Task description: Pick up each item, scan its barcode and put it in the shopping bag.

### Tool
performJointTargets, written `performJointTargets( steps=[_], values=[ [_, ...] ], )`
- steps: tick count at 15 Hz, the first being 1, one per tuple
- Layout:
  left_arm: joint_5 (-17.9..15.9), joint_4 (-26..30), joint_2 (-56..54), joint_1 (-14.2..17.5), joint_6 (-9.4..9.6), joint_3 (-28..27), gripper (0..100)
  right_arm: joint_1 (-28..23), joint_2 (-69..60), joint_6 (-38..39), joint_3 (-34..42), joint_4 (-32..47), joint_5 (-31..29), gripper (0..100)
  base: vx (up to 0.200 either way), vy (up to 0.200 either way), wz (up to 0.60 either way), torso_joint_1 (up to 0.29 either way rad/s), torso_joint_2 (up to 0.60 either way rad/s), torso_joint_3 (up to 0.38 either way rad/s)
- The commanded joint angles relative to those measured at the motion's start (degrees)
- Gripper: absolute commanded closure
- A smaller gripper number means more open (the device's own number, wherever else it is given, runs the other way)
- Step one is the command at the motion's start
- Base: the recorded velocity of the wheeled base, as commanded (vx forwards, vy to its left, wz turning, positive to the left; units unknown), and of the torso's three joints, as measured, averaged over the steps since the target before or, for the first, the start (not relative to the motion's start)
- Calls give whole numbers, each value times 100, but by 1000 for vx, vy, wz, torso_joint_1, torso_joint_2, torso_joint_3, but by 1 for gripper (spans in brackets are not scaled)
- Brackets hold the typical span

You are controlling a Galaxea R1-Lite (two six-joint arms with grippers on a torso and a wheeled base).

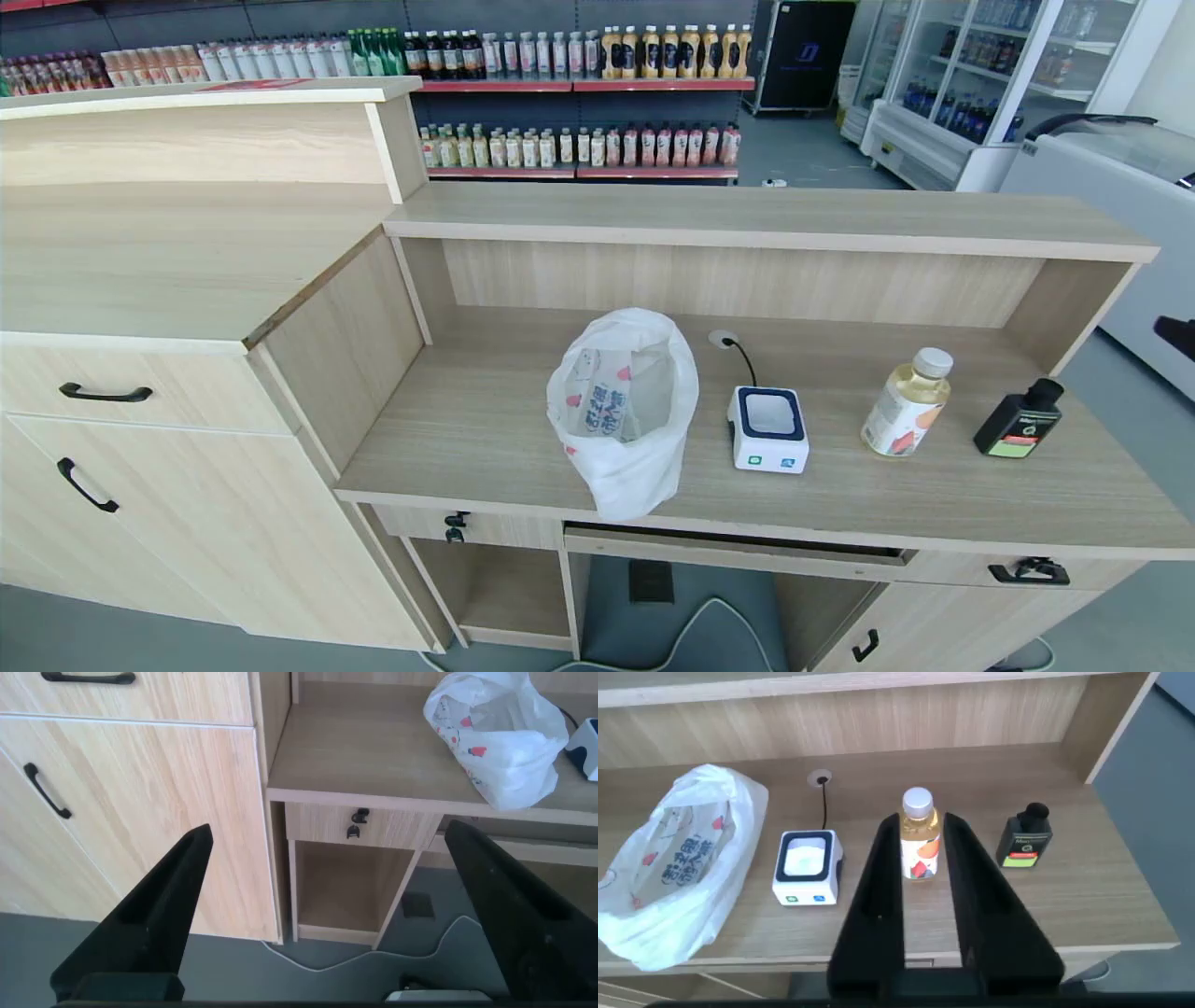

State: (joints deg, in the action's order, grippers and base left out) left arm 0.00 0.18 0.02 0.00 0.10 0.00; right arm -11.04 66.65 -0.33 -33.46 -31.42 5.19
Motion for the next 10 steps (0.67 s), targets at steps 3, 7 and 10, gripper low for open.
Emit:
performJointTargets(
  steps=[3,7,10],
  values=[
    [0,-1,-2,0,-1,0,0,-557,3144,-415,-134,-1499,430,0,0,0,0,0,0,0],
    [0,-1,-2,0,-1,0,0,-355,4550,-1013,-37,-2984,351,0,0,0,0,0,0,0],
    [0,-1,-2,0,-1,0,0,-82,5209,-978,-161,-3521,298,0,0,0,0,0,0,0]
  ],
)
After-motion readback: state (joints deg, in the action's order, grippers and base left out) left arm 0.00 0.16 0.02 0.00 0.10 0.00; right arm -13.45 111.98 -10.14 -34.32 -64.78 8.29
